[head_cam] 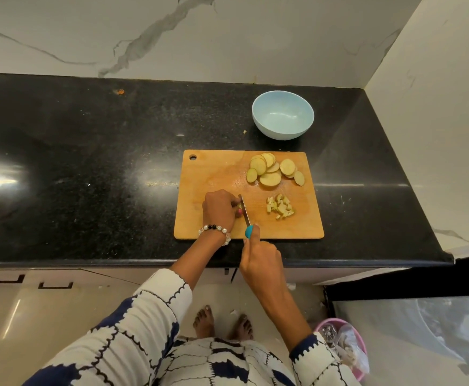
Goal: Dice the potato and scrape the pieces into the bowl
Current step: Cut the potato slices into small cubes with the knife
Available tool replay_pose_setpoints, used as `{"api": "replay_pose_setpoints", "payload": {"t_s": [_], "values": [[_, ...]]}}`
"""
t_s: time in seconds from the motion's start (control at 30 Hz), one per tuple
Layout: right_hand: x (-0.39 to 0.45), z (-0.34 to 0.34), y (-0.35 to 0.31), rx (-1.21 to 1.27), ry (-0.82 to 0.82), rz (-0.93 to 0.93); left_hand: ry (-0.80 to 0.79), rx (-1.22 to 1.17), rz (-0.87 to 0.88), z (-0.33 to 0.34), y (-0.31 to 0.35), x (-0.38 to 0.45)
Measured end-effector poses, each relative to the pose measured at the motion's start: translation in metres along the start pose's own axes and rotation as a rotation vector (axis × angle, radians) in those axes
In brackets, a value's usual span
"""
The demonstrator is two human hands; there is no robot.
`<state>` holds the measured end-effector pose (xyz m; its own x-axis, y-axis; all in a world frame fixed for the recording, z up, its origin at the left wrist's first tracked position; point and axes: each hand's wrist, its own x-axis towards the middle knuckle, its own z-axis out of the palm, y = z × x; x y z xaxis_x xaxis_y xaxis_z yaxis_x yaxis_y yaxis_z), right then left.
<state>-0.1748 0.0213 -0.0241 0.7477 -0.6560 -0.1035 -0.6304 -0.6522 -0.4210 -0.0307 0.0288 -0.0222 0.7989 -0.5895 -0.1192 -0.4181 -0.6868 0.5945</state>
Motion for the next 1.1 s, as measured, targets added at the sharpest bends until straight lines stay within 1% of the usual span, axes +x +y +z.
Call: {"api": "replay_pose_setpoints", "payload": {"t_s": [0.13, 0.23, 0.3, 0.37, 0.63, 0.77, 0.9, 0.97, 1.1], "values": [[0.001, 0.002, -0.003, -0.003, -0.033, 0.008, 0.023, -0.015, 0.004, 0.0, 0.001, -0.002], [-0.022, 0.004, 0.003, -0.084, 0.035, -0.058, 0.026, -0.057, -0.016, 0.001, 0.001, -0.005], [-0.036, 0.008, 0.009, -0.124, 0.106, -0.068, 0.026, -0.054, -0.025, 0.003, 0.001, -0.004], [-0.039, 0.007, 0.012, -0.14, 0.12, -0.096, 0.019, -0.04, -0.033, 0.003, 0.001, -0.004], [-0.036, 0.001, 0.016, -0.142, 0.146, -0.096, -0.004, 0.004, -0.028, 0.004, 0.001, -0.003], [-0.037, -0.001, 0.012, -0.185, 0.11, -0.091, -0.019, 0.001, -0.022, 0.002, 0.002, -0.004], [-0.026, -0.003, 0.003, -0.15, 0.153, -0.044, -0.007, -0.011, -0.019, 0.0, 0.003, -0.006], [-0.026, -0.002, 0.003, -0.084, 0.143, -0.017, 0.002, -0.046, -0.035, 0.0, 0.003, -0.006], [-0.035, -0.001, 0.016, 0.0, 0.156, 0.04, 0.002, -0.044, -0.047, 0.001, 0.002, -0.007]]}}
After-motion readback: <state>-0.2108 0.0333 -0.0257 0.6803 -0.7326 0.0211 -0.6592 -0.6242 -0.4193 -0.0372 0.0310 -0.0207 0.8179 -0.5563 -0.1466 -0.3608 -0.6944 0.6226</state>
